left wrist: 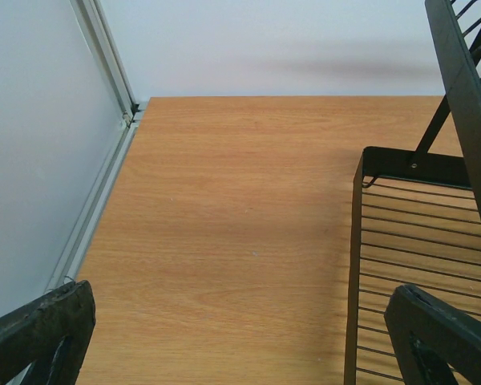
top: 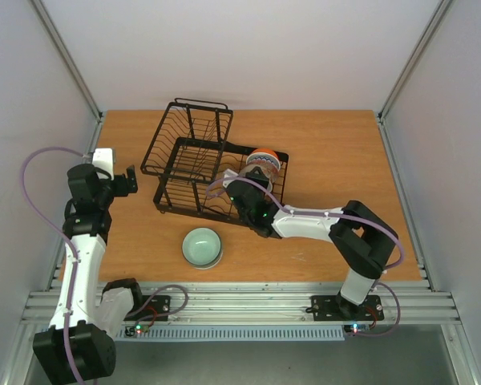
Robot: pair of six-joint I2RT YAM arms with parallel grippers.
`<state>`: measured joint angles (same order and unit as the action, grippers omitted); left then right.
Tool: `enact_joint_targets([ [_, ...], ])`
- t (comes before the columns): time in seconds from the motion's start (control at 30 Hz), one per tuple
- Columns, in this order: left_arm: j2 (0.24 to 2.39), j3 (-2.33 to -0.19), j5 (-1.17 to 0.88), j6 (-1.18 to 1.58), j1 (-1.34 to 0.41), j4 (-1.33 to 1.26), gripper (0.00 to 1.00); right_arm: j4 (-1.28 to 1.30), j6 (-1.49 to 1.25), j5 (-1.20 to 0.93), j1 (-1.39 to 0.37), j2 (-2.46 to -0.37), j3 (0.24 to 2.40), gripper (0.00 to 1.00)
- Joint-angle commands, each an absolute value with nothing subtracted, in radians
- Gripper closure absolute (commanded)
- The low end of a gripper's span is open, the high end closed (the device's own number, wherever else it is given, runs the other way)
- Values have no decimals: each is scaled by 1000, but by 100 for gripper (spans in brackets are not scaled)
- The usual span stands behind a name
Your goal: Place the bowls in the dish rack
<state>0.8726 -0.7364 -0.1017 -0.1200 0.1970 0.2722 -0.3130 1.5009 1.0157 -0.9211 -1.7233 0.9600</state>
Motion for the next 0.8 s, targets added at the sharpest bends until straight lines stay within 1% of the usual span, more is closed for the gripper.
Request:
enact_joint_targets([
  [0.0, 865, -726, -112, -115, 205, 217, 1, -318, 1451, 1019, -902, -1747, 991, 99],
  [0.27, 867, -724, -114, -115, 205, 216, 0, -326, 1460, 1006, -851, -1775, 1026, 99],
  [0.53, 869, -725, -113, -116, 206, 216, 1, -394, 1513, 999, -825, -1821, 1040, 99],
  [0.67, 872, -724, -113, -116, 206, 216, 1, -523, 1602, 1009, -825, -1867, 1018, 99],
  [0.77, 871, -725, -114, -115, 206, 214, 1, -758, 1761, 1030, -827, -1931, 989, 99],
])
